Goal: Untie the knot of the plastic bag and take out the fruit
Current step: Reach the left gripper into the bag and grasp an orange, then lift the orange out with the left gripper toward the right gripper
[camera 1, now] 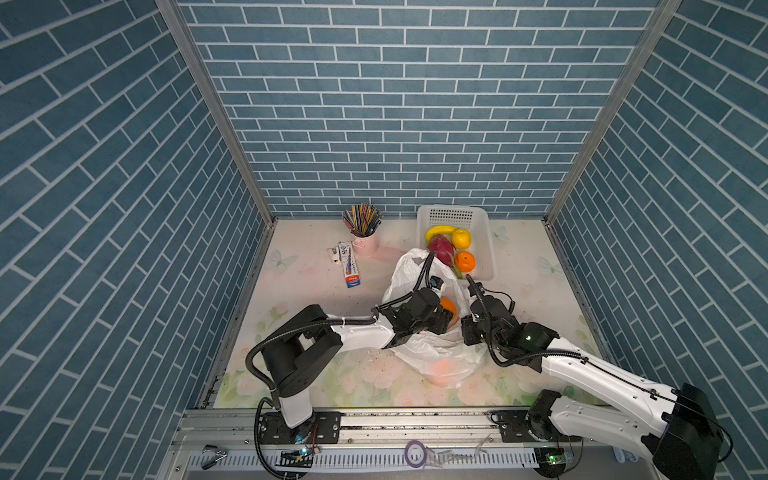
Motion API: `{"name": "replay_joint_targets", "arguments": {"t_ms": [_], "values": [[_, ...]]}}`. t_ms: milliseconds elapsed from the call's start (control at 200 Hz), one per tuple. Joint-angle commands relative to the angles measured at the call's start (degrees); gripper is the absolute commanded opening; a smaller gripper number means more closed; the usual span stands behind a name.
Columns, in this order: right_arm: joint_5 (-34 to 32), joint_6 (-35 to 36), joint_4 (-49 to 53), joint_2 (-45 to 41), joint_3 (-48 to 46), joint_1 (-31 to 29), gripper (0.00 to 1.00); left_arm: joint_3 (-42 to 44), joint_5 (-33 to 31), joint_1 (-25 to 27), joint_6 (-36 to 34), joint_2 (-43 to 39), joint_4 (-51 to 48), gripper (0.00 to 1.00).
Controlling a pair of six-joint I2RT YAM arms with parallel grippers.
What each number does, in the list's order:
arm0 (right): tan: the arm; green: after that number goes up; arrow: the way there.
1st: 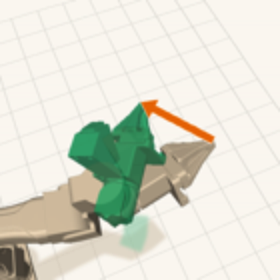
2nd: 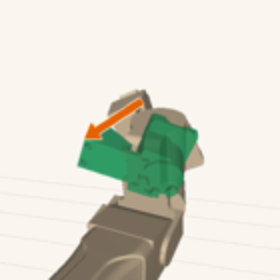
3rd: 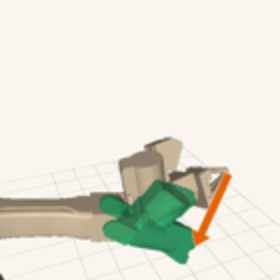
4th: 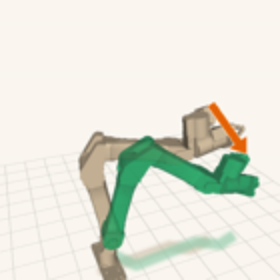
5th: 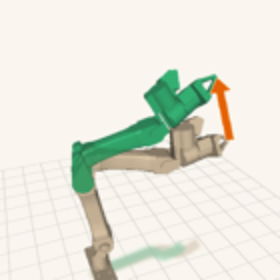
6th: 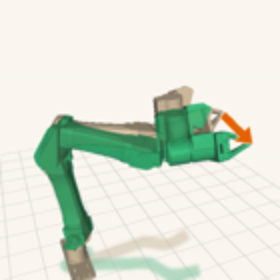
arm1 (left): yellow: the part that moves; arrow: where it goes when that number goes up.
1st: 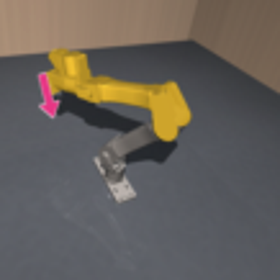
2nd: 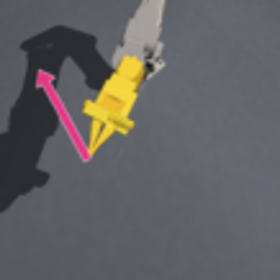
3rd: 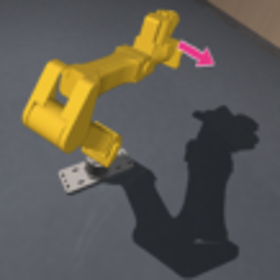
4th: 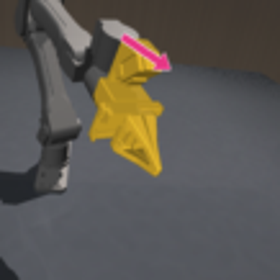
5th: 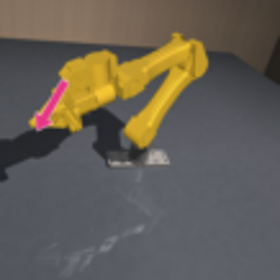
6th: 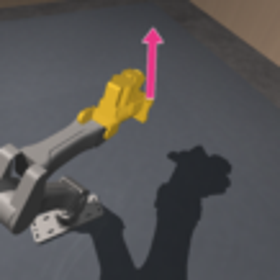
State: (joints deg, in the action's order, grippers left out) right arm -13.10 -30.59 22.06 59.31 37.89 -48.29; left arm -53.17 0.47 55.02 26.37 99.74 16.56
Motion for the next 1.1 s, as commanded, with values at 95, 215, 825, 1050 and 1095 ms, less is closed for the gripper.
{"name": "replay_joint_targets", "arguments": {"t_ms": [95,215,825,1050,1095], "values": [[-1.2,-3.0,1.9,0.4,0.1,0.4,0.29,5.8,0.8,-0.3,-4.3,-7.6,6.5,0.50],[-1.1,-2.5,1.3,-1.0,0.3,0.4,0.41,8.5,0.1,-0.2,-8.0,-11.6,8.9,0.50],[13.1,-1.1,-8.7,-17.9,1.3,6.0,0.82,22.4,11.9,-6.1,-16.6,-24.8,32.9,0.49],[31.9,-4.9,-16.9,-16.7,3.4,10.4,0.90,22.0,18.3,-6.6,-24.8,-26.0,37.2,0.49],[34.3,-6.1,-18.7,-16.4,3.6,11.0,0.91,21.9,18.7,-6.5,-26.2,-26.4,37.8,0.49]]}}
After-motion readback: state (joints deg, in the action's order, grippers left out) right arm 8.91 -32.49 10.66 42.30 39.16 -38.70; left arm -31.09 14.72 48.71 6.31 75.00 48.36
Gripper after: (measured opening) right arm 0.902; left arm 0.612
